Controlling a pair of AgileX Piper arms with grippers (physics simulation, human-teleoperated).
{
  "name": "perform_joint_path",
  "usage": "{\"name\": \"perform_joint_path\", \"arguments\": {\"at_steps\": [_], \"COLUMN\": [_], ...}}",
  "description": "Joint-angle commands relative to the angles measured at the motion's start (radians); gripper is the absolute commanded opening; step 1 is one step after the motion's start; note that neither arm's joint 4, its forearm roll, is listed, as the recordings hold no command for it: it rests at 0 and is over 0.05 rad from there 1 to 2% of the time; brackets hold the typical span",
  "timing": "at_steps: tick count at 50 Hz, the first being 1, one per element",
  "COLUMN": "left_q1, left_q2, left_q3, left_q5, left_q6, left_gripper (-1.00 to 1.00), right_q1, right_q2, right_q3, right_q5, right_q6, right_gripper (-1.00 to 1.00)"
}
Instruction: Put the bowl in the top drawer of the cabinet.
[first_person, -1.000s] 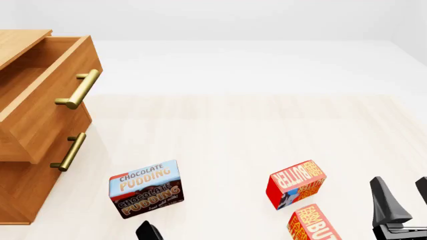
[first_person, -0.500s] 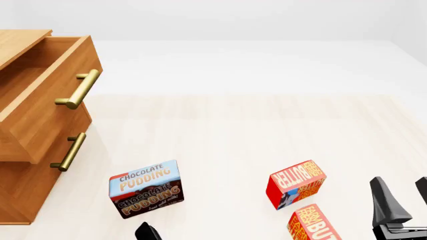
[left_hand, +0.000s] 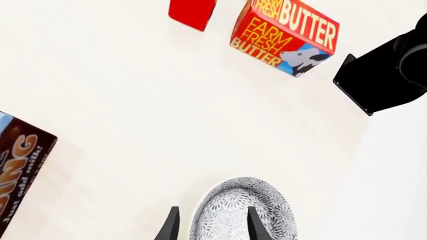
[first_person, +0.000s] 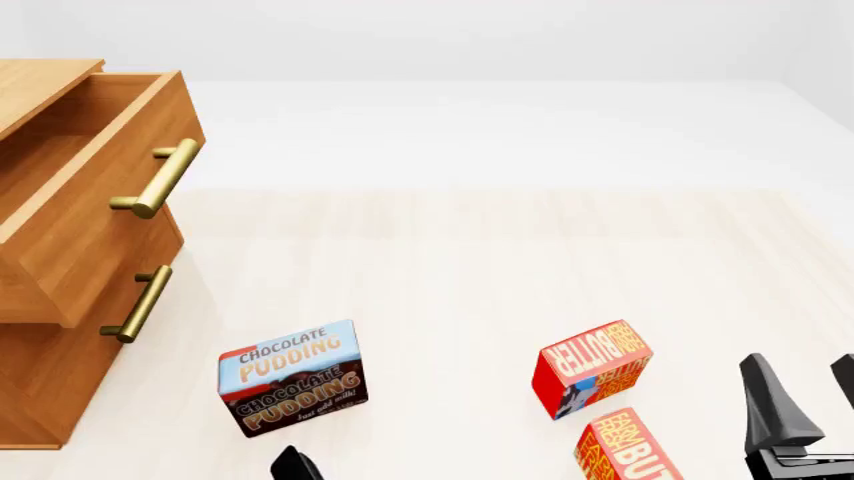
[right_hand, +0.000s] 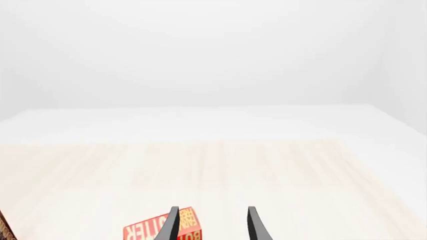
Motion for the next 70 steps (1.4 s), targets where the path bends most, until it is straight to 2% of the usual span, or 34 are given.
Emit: {"name": "perform_joint_path", "arguments": {"at_steps": [1,9,19,20,28,31,46,56,70], "left_q1": [-0.003,-0.007,-0.009,-0.006,0.038,0.043,0.058,0.091,0.135], "left_q2": [0.005,0.032,0.028,0.025,-0.013,-0.043,-0.092,-0.198,-0.224], "left_q3": [0.004,0.013,0.010,0.010,0.016,0.008,0.006,-0.048,-0.097], "left_q5": [-0.020,-0.061,-0.055,-0.054,-0.063,-0.029,-0.005,0.130,0.209], "left_q6": [-0.007,-0.013,-0.017,-0.017,0.009,0.008,0.018,0.060,0.090], "left_gripper": [1.00,1.00,1.00,-1.00,-1.00,-1.00,-1.00,-1.00,-1.00], "right_q1": [-0.001,-0.002,-0.002,-0.001,0.000,0.001,0.005,0.013,0.022], "right_q2": [0.000,0.001,0.002,0.002,0.001,0.001,0.000,-0.001,-0.001], "right_q3": [0.000,0.000,0.000,0.000,0.000,0.000,0.000,0.000,0.000], "right_q5": [0.001,0.004,0.004,0.004,0.003,0.002,-0.002,-0.006,-0.015], "right_q6": [-0.002,-0.005,-0.007,-0.006,-0.005,-0.005,-0.003,0.000,0.006], "right_gripper": [1.00,1.00,1.00,1.00,1.00,1.00,1.00,1.00,1.00]}}
